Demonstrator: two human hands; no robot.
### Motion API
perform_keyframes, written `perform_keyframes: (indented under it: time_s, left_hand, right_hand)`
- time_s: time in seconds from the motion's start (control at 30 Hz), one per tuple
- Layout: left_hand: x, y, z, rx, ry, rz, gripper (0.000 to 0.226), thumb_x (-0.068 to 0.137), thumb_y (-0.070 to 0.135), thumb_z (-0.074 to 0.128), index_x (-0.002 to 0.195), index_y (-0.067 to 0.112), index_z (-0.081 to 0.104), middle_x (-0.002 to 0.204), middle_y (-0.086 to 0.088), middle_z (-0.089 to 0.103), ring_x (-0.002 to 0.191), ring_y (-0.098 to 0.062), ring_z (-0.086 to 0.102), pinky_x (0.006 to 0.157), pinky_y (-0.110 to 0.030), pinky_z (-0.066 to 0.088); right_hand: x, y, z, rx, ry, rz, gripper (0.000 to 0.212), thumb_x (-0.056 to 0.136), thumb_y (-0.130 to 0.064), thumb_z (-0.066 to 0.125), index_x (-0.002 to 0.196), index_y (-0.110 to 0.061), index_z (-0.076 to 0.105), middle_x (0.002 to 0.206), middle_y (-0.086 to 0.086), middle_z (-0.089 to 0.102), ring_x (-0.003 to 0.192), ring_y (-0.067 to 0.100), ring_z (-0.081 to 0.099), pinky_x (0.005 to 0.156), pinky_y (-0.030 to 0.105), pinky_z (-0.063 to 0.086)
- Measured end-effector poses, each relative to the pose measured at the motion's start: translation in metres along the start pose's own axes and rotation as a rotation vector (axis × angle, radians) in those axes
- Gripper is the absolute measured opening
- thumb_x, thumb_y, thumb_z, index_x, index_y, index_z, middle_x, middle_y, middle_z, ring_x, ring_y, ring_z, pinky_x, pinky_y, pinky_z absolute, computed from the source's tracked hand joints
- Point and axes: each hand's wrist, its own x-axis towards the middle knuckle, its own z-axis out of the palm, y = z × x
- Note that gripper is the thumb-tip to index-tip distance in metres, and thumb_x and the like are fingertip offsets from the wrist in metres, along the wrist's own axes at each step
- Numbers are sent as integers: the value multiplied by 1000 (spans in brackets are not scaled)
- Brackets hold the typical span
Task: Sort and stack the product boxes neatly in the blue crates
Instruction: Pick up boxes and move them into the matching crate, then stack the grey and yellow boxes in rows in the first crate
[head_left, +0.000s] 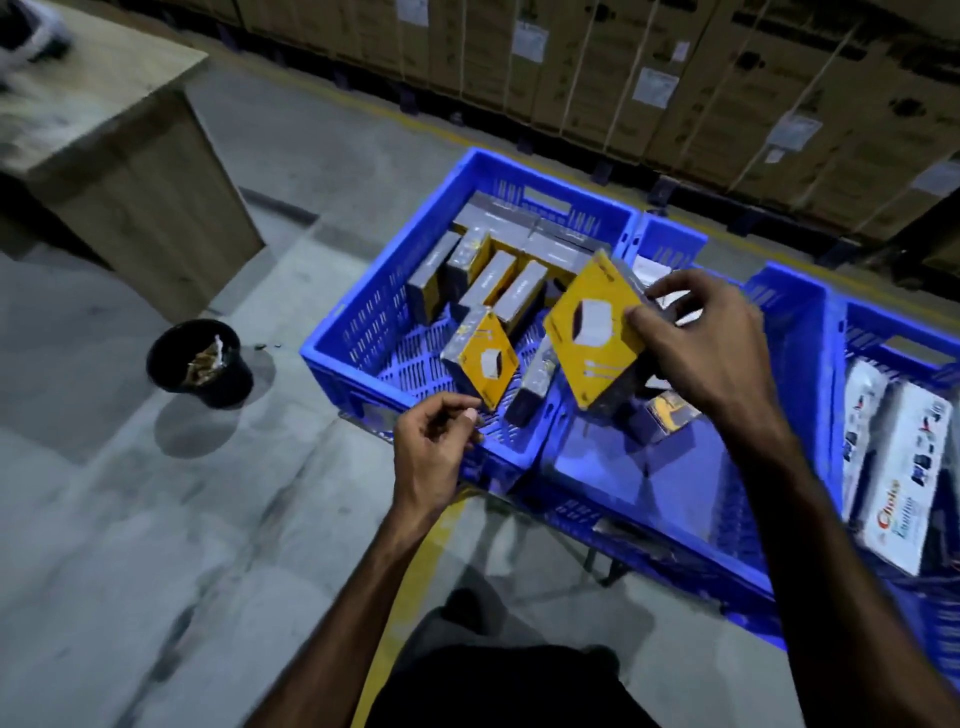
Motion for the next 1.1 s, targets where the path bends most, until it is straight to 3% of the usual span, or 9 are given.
perform_keyframes:
  time_s: [0.07,0.23,0.4,0.53,0.63,0.77,0.87,1.0,1.1]
  left_hand:
    - [2,2,-3,-14,18,-4,16,90,15,65,96,5,76,78,-10,76,64,-25,71,65,-37,58]
    - [15,7,-11,-10,77,5,13,88,16,66,91,6,74,75,-3,74,63,-21,68,67,-36,57]
    - [26,3,-33,50,143,42,10,84,31,68,84,25,77,85,0,77,76,-31,71,76,-58,60]
    - [28,1,-44,56,180,65,10,87,24,68,91,21,77,87,-11,78,85,-40,74,78,-62,61]
    - [32,8,-43,30,198,70,12,88,13,67,92,20,76,89,-9,79,86,-32,77,79,-43,61]
    - [40,7,-39,13,177,24,11,88,11,65,93,10,75,82,-11,78,80,-35,77,75,-39,61]
    - [49,4,-35,81,122,-6,11,88,15,67,95,12,75,82,-10,77,77,-34,76,77,-46,63]
    - [58,10,-22,185,63,12,9,88,17,68,93,21,75,81,-10,77,75,-32,74,74,-47,62]
    - [66,11,-15,253,49,2,8,90,17,70,93,23,76,78,-3,76,69,-25,72,68,-45,61]
  right_hand:
    - [9,-9,25,116,-57,-12,24,76,-47,72,95,-32,69,79,-4,68,68,28,73,64,56,60]
    - [23,-26,112,171,-323,2,21,80,-44,77,90,-27,70,74,1,71,64,24,73,63,54,62]
    - [32,-43,169,180,-453,130,24,84,-30,81,92,-10,72,66,4,70,48,15,67,58,47,65]
    - [39,-50,193,242,-427,104,10,88,-16,75,95,-10,71,82,2,72,62,19,72,68,47,66]
    - [40,-40,195,225,-311,0,19,87,-3,66,93,-21,71,104,-1,72,87,14,69,71,25,54]
    - [34,-5,183,249,-263,7,14,93,-11,65,98,-22,71,109,0,72,86,10,68,70,28,52]
    - [30,22,167,263,-257,28,9,95,-12,66,97,-19,72,105,4,72,85,5,67,69,14,49]
    - [22,50,146,221,-224,-31,11,96,-13,67,94,-24,71,98,-1,71,81,-5,64,77,23,51]
    - [20,62,131,171,-210,-180,10,96,-14,66,98,-21,72,97,-6,69,89,0,64,82,30,53]
